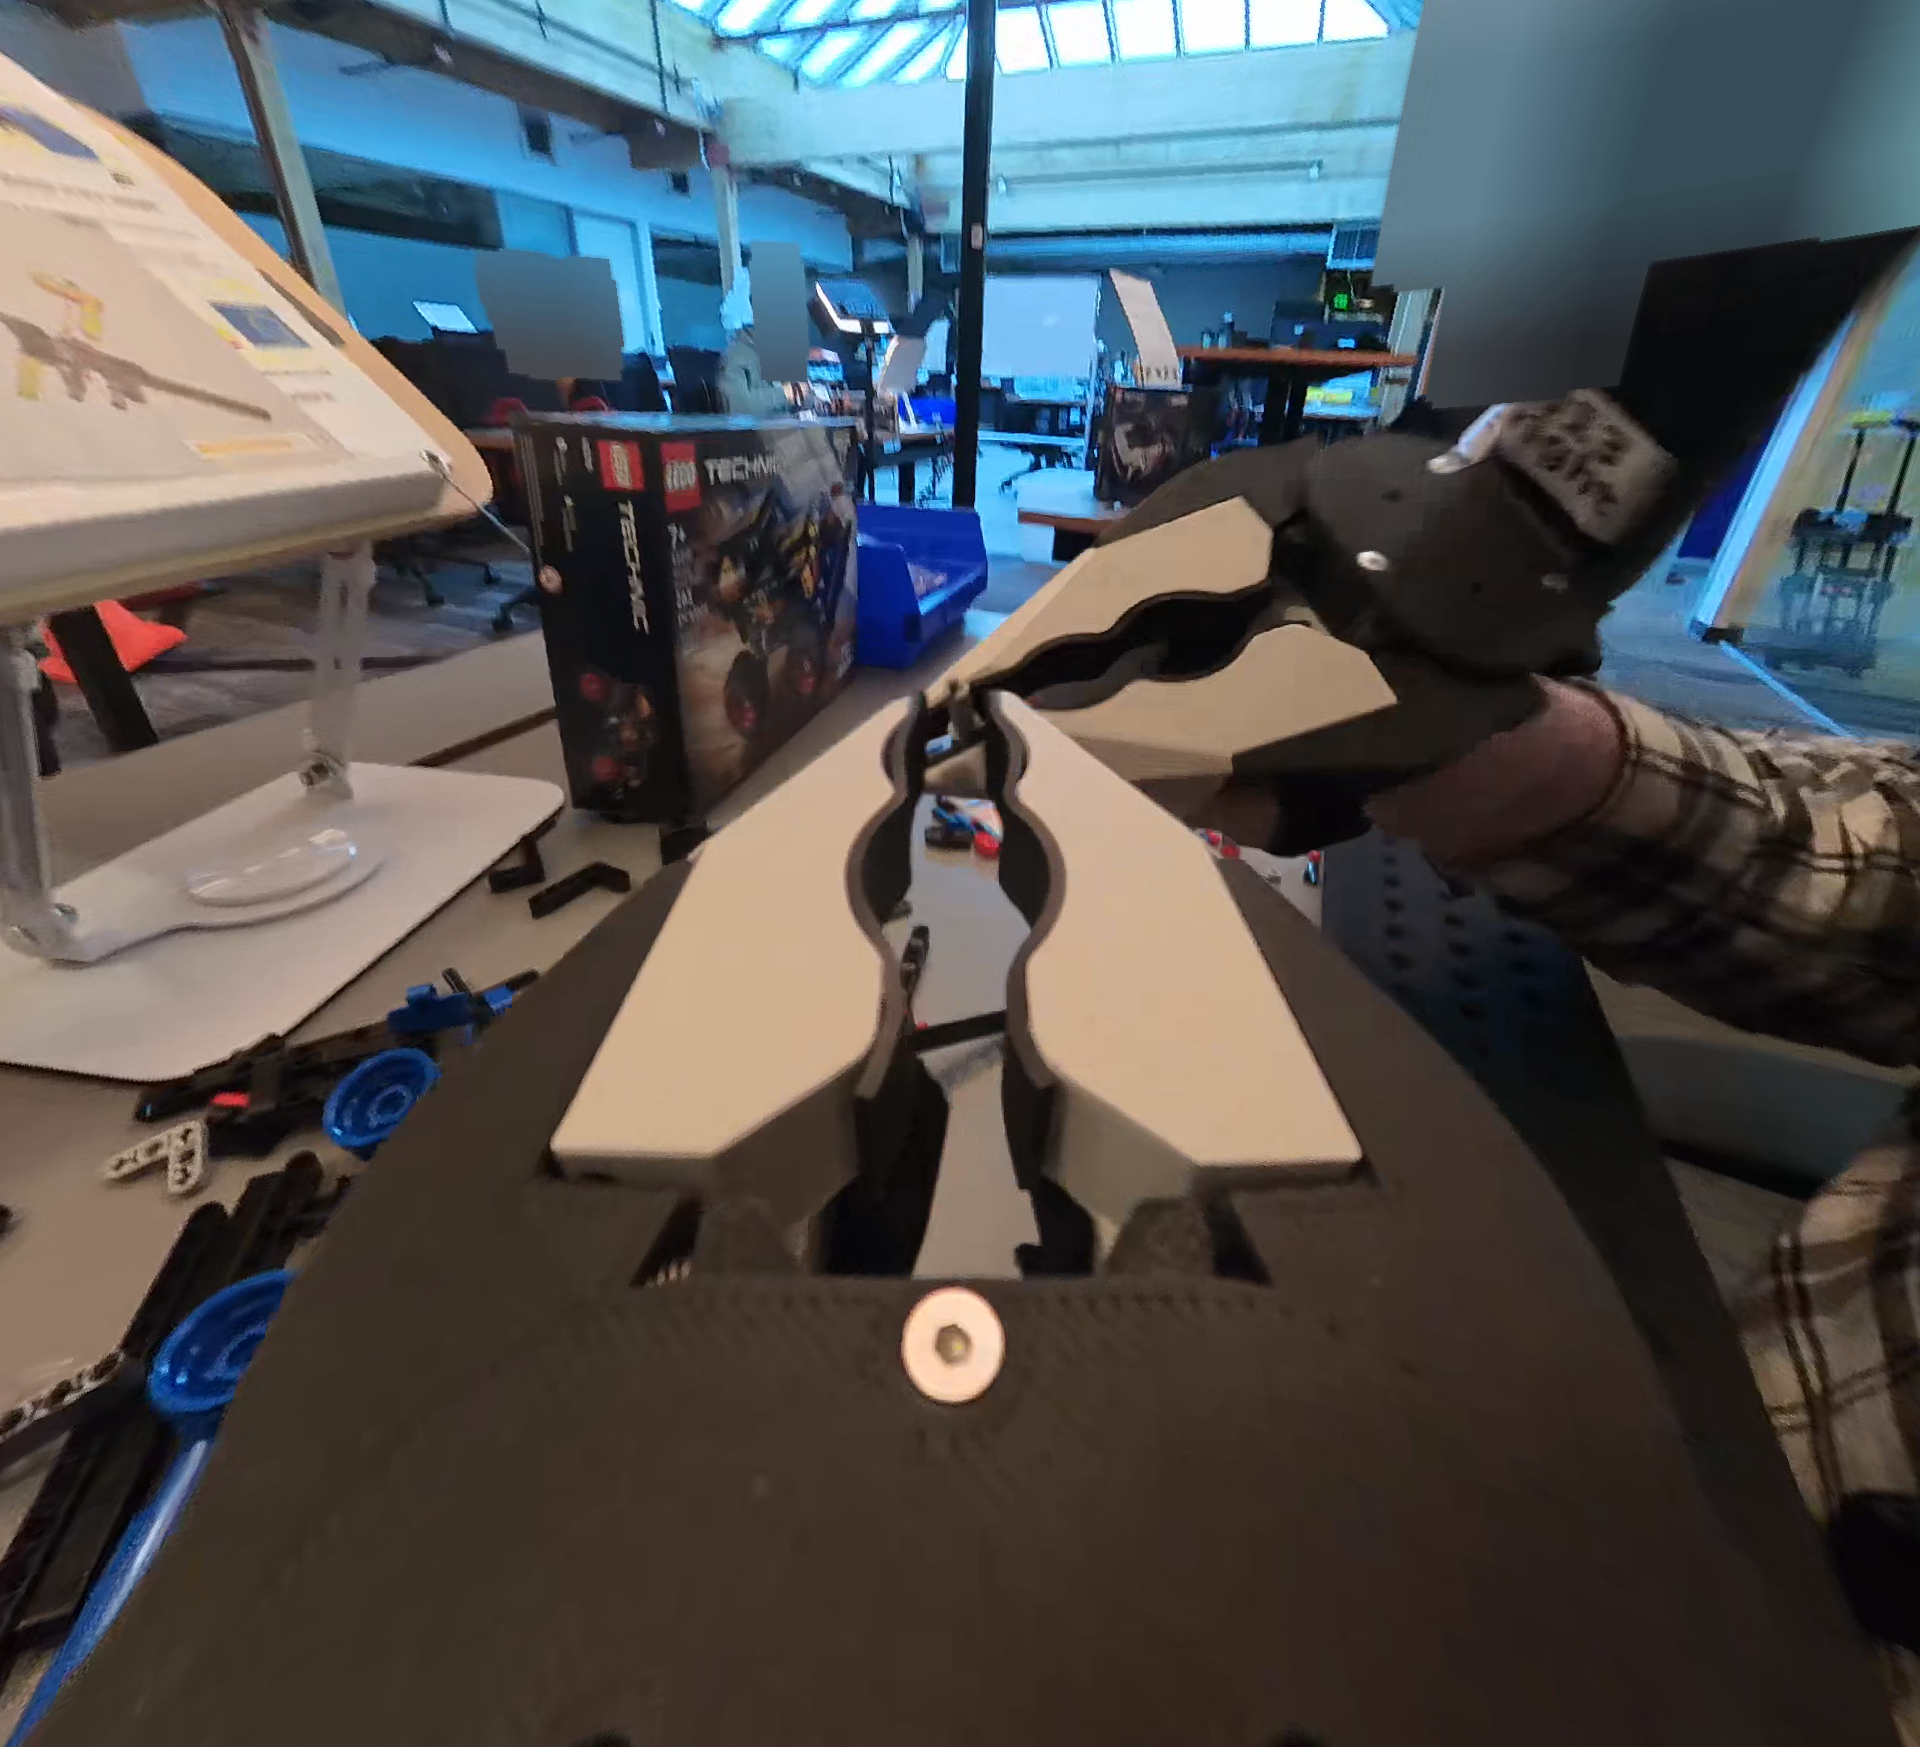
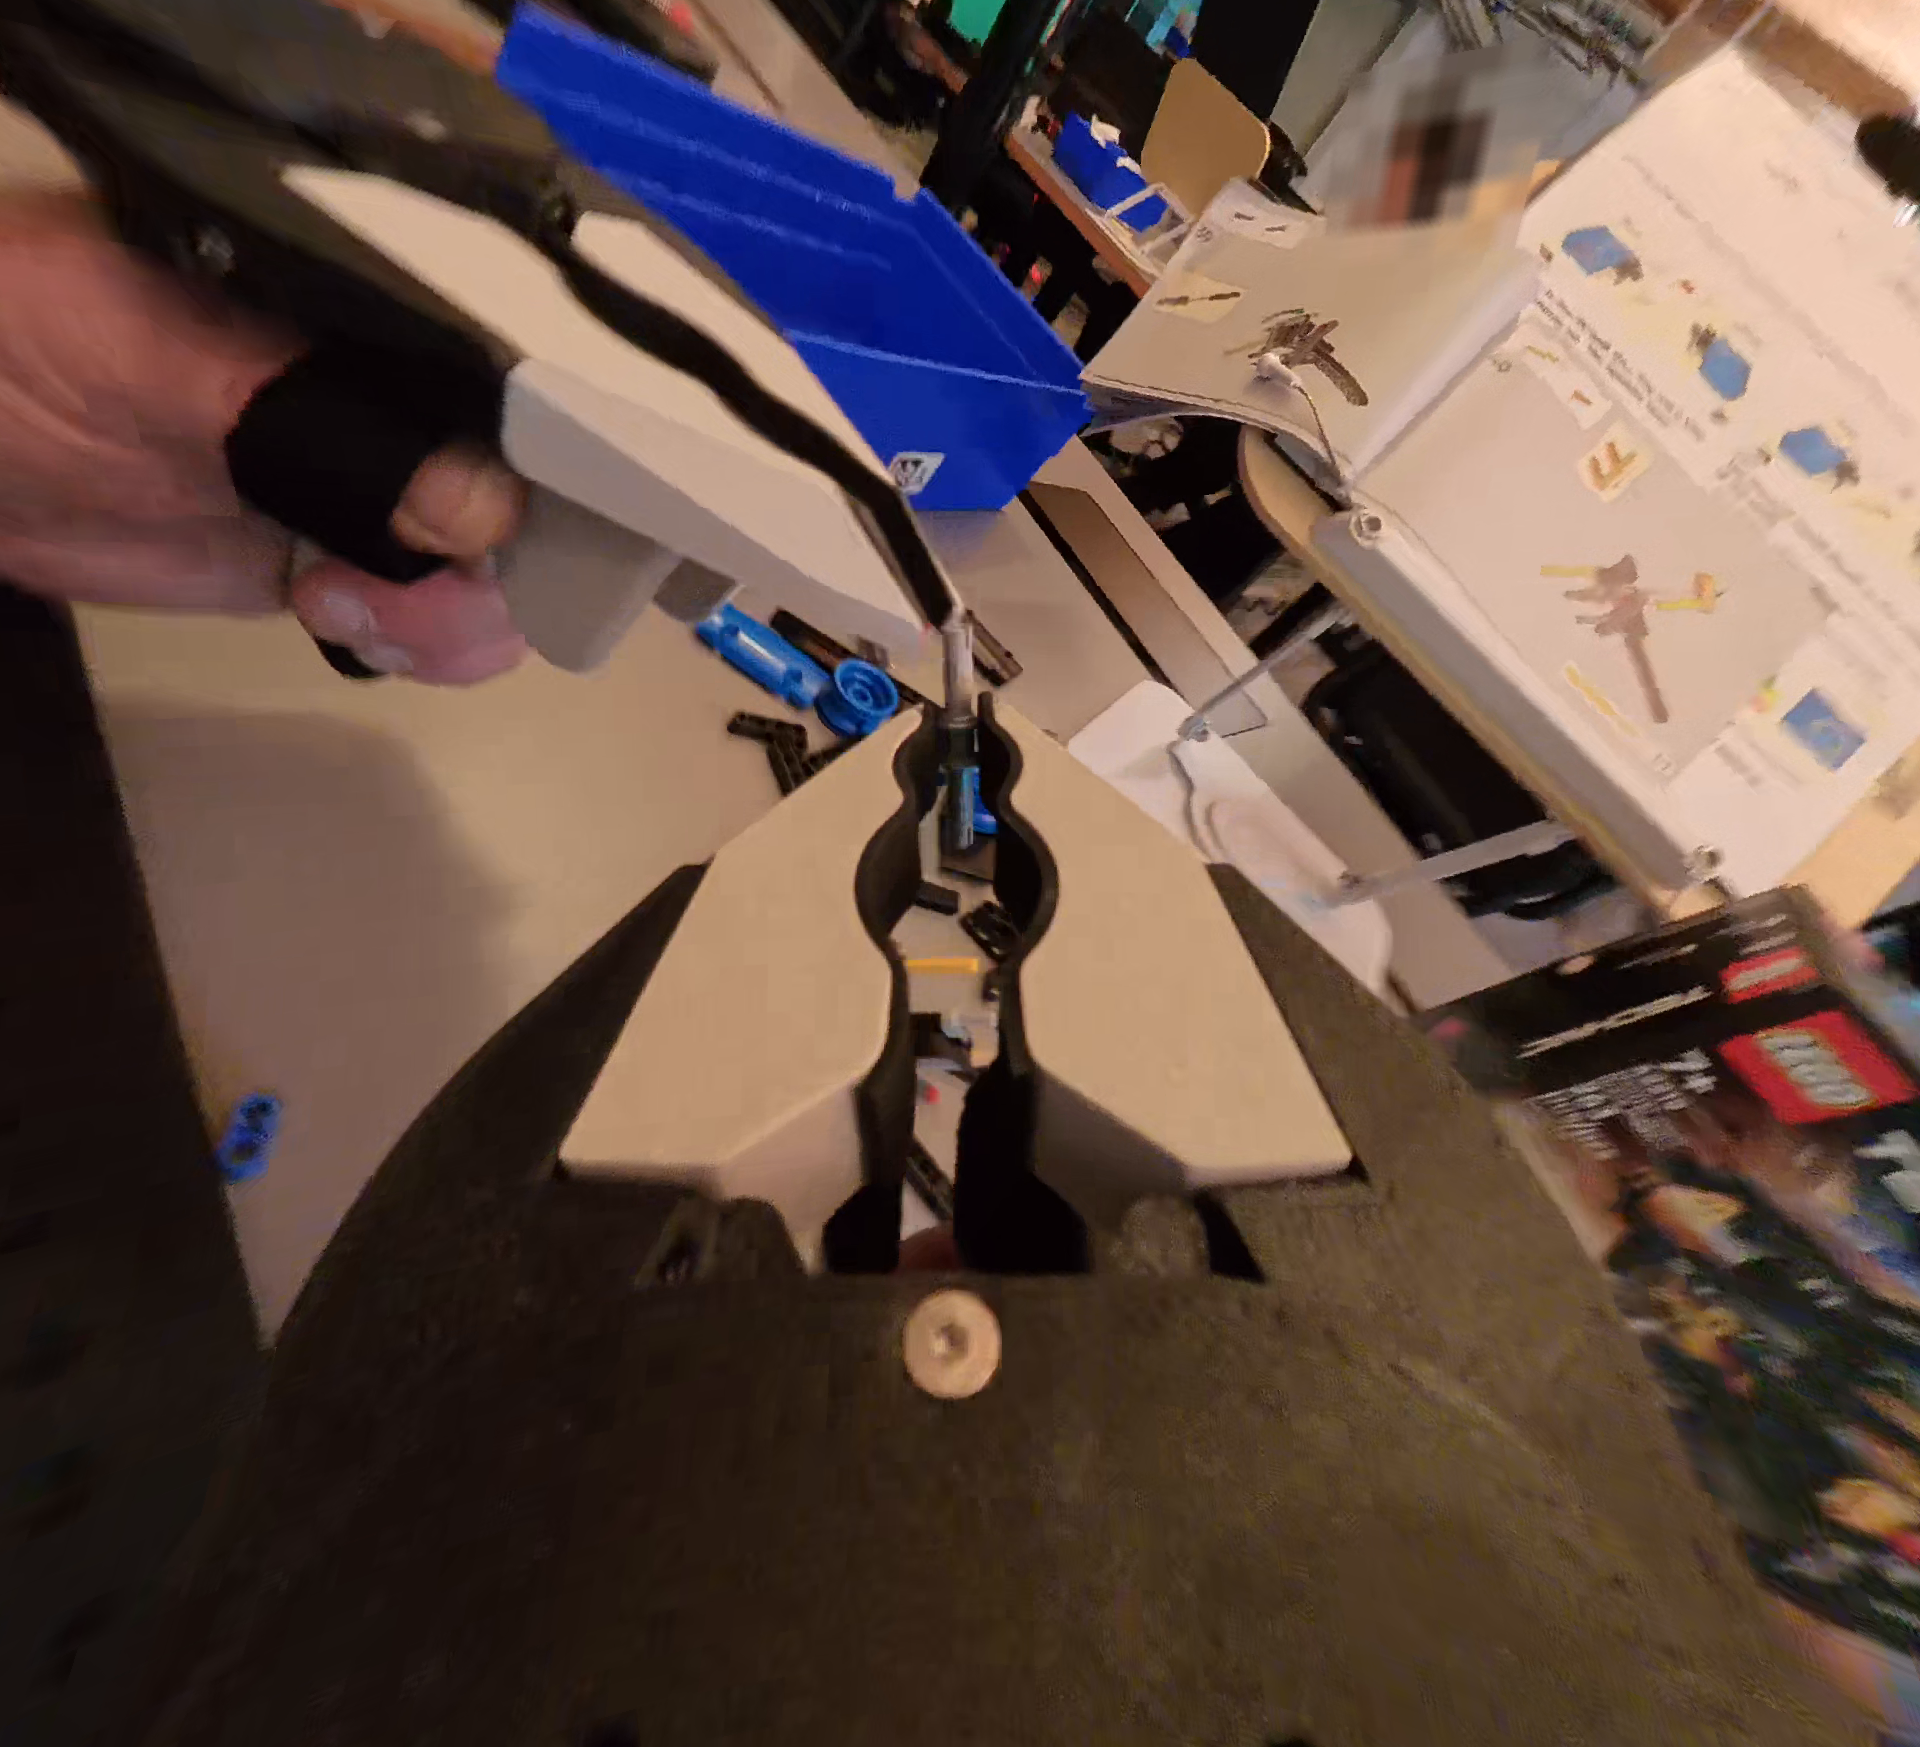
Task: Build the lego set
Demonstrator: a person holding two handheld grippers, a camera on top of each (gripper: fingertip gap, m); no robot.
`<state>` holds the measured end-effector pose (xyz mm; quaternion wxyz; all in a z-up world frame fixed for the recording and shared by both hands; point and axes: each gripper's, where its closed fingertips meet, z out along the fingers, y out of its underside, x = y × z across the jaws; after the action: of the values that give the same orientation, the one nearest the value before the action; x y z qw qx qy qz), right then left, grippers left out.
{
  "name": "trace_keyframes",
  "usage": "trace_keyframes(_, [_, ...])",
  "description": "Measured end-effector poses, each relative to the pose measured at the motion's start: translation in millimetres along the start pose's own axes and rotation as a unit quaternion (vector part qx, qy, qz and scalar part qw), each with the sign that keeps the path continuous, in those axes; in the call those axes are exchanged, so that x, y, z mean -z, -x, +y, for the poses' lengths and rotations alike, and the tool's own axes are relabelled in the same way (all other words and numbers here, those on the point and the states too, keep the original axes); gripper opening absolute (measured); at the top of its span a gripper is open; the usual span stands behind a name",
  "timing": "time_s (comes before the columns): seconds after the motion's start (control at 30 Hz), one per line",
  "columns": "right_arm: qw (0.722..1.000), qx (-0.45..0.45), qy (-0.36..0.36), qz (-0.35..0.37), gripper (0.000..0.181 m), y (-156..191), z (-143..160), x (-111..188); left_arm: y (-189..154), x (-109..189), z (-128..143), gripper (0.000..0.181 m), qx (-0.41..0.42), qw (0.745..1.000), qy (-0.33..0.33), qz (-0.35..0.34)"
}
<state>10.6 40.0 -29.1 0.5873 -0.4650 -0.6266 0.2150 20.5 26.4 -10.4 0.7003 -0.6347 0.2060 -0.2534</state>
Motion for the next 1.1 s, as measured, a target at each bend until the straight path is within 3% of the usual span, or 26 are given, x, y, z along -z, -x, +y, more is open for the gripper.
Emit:
trace_keyframes(0.1, [0.983,-0.168,-0.055,-0.040,0.005,-6.9,-6.9,5.5,-2.3,2.7,-6.0,0.018,-0.016,1.000,-0.012,0.003])
trace_keyframes(0.23, [0.876,-0.434,-0.171,-0.122,0.006,-21.3,-21.7,17.0,-7.1,-5.2,6.0,0.023,-0.116,0.992,0.030,-0.032])
trace_keyframes(0.3, [0.837,-0.489,-0.202,-0.140,0.006,-23.7,-22.5,18.5,-6.6,-9.5,11.3,0.024,-0.143,0.987,0.047,-0.052])
trace_keyframes(0.47, [0.809,-0.520,-0.216,-0.169,0.005,-8.4,-26.9,13.0,-7.3,-12.9,15.5,0.018,-0.149,0.986,0.056,-0.054])
trace_keyframes(0.57, [0.810,-0.515,-0.219,-0.174,0.006,-1.5,-29.2,10.1,-9.9,-12.2,11.9,0.007,-0.128,0.990,0.044,-0.042])
trace_keyframes(0.77, [0.816,-0.503,-0.216,-0.185,0.013,-2.3,-30.4,14.2,-6.3,-7.4,8.2,0.002,-0.117,0.991,0.042,-0.041])
trace_keyframes(0.83, [0.831,-0.486,-0.203,-0.178,0.016,-5.2,-25.5,16.8,-5.3,-7.2,9.7,0.002,-0.123,0.990,0.049,-0.044])
trace_keyframes(0.97, [0.887,-0.402,-0.152,-0.168,0.018,-2.1,-16.1,20.3,-7.0,-8.5,13.8,0.002,-0.159,0.984,0.066,-0.051])
trace_keyframes(1.1, [0.912,-0.354,-0.112,-0.175,0.012,-1.4,-12.3,23.5,-6.0,-8.7,16.1,0.001,-0.198,0.975,0.079,-0.065])
